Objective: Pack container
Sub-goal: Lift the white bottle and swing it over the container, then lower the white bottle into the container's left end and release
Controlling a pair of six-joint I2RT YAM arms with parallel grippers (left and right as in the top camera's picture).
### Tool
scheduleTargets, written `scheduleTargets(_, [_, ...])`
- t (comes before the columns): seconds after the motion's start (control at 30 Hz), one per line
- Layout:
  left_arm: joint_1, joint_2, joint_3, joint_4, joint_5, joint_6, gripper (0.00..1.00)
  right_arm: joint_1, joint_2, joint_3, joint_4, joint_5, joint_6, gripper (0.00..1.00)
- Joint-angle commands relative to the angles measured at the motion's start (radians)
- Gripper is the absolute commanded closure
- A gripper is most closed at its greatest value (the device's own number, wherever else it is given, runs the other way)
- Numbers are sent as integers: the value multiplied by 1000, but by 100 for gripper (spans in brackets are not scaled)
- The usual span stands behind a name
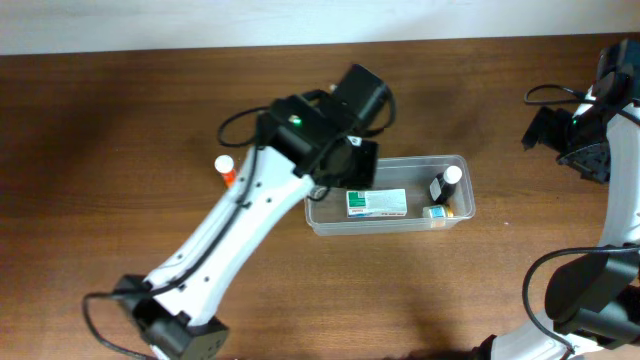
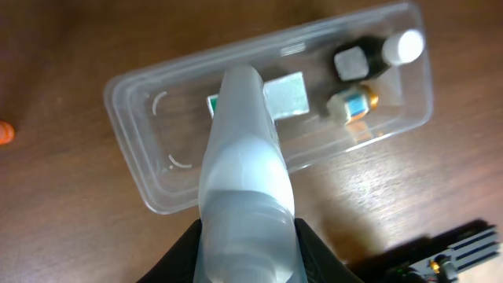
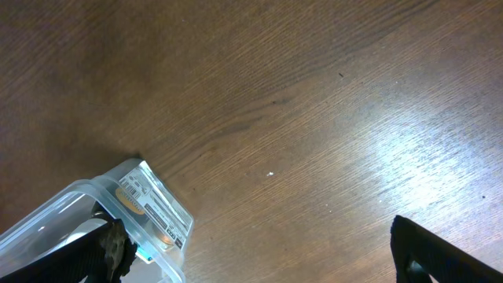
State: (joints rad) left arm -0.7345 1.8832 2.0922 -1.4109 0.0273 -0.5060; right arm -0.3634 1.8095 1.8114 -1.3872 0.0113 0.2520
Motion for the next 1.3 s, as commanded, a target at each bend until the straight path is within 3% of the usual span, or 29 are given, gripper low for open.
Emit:
scheduleTargets(0.0, [-5,52,23,-14,-43,-53,79,-4,5,-2,0,8,4,2])
scheduleTargets(0.5, [-4,245,23,-42,-66,-117,79,-4,5,-2,0,8,4,2])
scheduleTargets(0.77, [-3,262,23,-41,-138,-169,79,-4,5,-2,0,8,4,1])
scheduleTargets(1.27, [1,323,20,-36,-137,-183,79,-4,5,-2,0,8,4,2])
